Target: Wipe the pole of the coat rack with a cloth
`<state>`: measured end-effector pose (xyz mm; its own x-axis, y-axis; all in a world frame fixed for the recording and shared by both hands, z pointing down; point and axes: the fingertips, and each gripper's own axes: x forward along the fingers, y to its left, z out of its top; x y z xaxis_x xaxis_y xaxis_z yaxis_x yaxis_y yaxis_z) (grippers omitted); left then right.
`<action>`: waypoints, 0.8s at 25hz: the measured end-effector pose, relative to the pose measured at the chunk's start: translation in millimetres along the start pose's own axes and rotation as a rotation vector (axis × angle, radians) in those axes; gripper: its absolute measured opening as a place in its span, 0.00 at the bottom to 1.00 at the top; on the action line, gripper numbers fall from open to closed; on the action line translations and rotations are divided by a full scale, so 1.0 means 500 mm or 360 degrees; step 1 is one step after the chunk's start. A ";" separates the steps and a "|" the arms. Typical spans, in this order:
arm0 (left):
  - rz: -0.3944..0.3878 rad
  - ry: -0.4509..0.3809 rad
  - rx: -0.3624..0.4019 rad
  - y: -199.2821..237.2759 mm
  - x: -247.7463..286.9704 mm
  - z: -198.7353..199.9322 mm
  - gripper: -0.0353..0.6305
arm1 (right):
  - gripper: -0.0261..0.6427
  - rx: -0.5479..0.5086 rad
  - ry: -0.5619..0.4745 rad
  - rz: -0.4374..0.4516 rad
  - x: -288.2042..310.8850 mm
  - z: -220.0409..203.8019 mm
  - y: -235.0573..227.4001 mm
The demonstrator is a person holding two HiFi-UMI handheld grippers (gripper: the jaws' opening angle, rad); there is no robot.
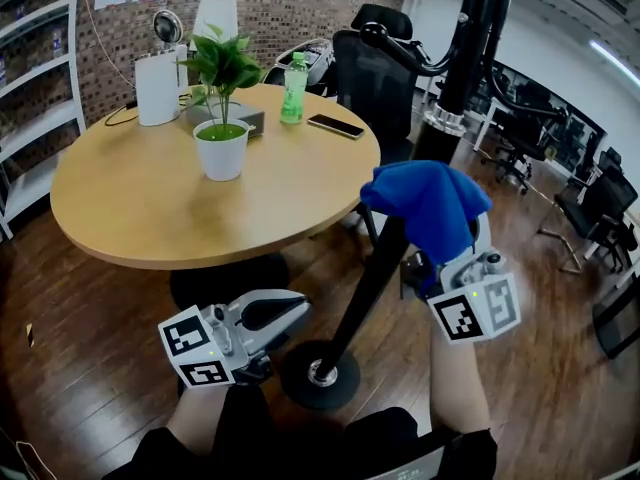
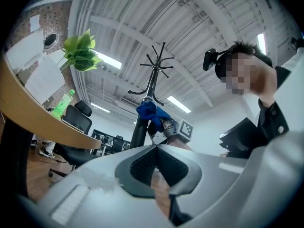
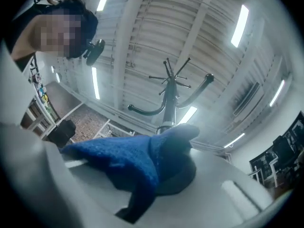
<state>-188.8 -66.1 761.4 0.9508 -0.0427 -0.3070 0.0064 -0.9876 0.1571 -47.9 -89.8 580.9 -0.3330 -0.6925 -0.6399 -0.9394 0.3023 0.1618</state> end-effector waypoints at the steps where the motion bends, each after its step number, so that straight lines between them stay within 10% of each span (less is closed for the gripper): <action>1: 0.0000 0.0002 -0.0001 0.000 -0.001 -0.002 0.05 | 0.07 0.0028 -0.0033 -0.0022 -0.003 0.002 -0.002; 11: 0.0009 0.0028 -0.0044 0.015 -0.001 -0.034 0.05 | 0.07 0.0235 -0.0064 -0.0207 -0.065 -0.049 -0.061; 20: -0.0014 0.0100 -0.0120 0.025 0.006 -0.092 0.05 | 0.07 0.0838 0.0485 -0.0476 -0.350 -0.473 -0.064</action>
<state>-171.7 -71.7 805.8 0.9681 -0.0220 -0.2495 0.0361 -0.9735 0.2257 21.1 -133.3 865.4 -0.1457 -0.9264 -0.3472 -0.8554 0.2943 -0.4264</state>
